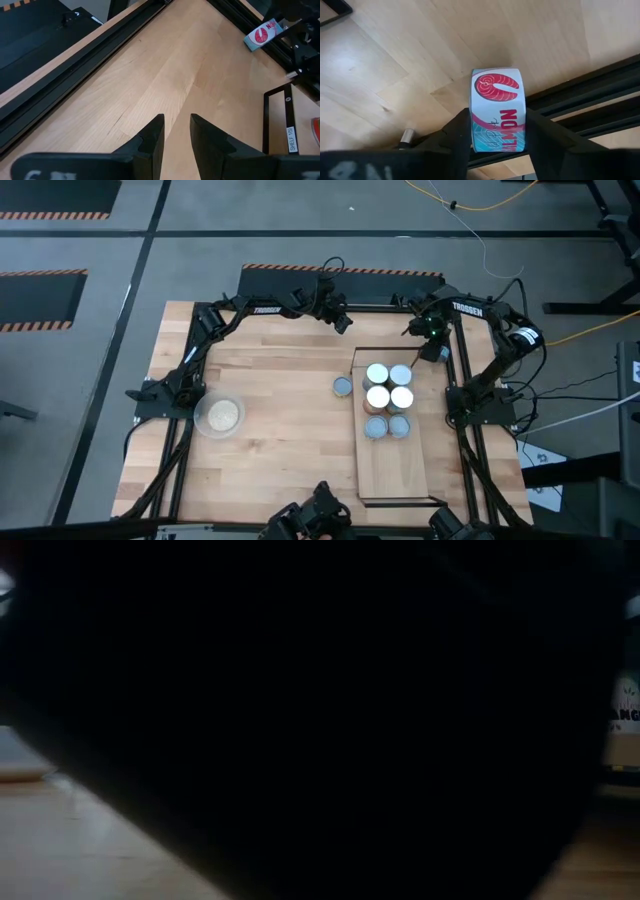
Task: Pick and place cans onto a shelf
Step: Put the blue tuna can onto the shelf
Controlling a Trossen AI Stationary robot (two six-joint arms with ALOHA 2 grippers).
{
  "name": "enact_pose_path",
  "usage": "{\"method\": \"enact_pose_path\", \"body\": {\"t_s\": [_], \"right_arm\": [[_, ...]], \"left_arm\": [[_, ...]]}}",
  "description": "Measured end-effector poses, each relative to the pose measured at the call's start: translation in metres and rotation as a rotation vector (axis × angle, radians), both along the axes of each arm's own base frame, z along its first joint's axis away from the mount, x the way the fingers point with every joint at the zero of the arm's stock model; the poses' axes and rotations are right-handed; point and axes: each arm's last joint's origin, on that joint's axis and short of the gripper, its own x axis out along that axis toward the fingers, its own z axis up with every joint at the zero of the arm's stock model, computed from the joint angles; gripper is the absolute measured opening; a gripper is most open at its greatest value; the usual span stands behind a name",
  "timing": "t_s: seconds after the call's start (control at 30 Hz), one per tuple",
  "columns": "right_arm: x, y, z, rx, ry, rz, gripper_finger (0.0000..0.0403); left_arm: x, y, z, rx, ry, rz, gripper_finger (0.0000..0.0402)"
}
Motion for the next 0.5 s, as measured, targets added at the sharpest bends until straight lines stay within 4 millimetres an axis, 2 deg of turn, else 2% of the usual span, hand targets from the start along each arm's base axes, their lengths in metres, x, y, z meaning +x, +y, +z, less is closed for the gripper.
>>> {"method": "enact_pose_path", "body": {"t_s": [0.27,0.5], "right_arm": [[-0.001,0.001,0.003,-0.007,-0.003,0.001,0.0159],[-0.001,0.001,0.033,-0.067,-0.036,-0.002,0.0158]], "left_arm": [[0.000,0.000,0.000,0.000,0.000,0.001,0.0086],[0.000,0.000,0.000,0.000,0.000,0.001,0.0086]]}}
